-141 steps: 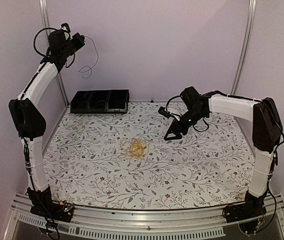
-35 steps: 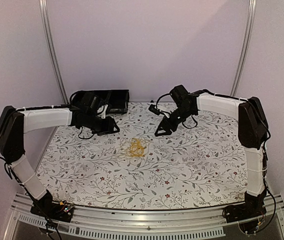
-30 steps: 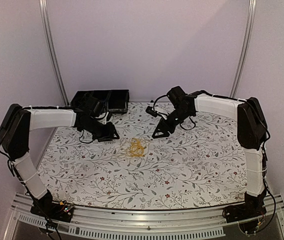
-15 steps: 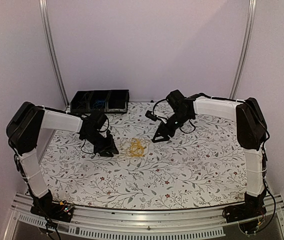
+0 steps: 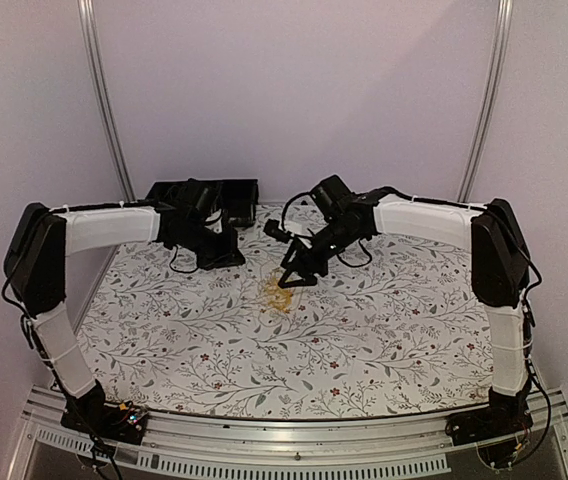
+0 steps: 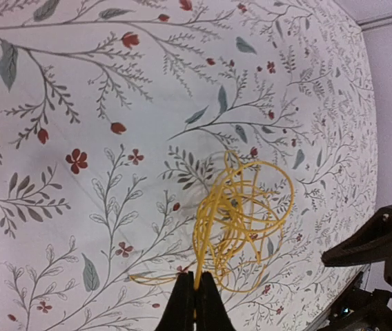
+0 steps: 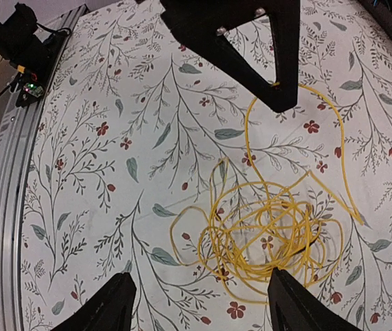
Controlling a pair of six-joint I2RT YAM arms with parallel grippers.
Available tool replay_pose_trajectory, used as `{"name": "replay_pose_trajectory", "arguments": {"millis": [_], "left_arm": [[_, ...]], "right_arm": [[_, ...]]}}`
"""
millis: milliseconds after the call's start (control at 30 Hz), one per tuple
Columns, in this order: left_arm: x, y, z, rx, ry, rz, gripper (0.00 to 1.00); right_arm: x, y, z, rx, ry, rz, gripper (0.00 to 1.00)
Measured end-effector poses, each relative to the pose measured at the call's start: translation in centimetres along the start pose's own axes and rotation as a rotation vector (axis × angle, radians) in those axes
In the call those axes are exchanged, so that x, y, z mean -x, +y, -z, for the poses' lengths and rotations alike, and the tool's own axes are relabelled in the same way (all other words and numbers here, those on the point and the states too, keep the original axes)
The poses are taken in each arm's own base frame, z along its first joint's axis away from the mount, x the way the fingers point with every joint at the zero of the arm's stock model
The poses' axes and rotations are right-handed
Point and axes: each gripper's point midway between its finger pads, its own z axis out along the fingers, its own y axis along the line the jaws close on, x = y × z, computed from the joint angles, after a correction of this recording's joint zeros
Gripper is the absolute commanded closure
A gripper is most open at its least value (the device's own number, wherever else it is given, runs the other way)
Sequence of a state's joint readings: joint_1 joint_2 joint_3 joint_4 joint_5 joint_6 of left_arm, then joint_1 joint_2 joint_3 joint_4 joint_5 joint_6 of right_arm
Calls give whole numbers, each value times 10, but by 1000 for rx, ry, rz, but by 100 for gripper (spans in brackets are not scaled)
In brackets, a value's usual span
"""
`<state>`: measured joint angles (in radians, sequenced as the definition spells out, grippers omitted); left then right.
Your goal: Untangle the cables
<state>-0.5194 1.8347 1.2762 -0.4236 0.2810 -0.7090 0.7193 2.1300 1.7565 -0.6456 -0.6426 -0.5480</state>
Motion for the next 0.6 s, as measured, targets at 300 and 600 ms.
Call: {"name": "replay_pose_trajectory", "arguments": {"millis": [300, 600], "left_arm": [[26, -83, 81, -190, -175, -172, 100], [50, -130, 161, -278, -325, -230, 100]], "right_arm": [[84, -17, 21, -112, -221, 117, 19], [109, -20, 21, -91, -351, 88, 25]]}}
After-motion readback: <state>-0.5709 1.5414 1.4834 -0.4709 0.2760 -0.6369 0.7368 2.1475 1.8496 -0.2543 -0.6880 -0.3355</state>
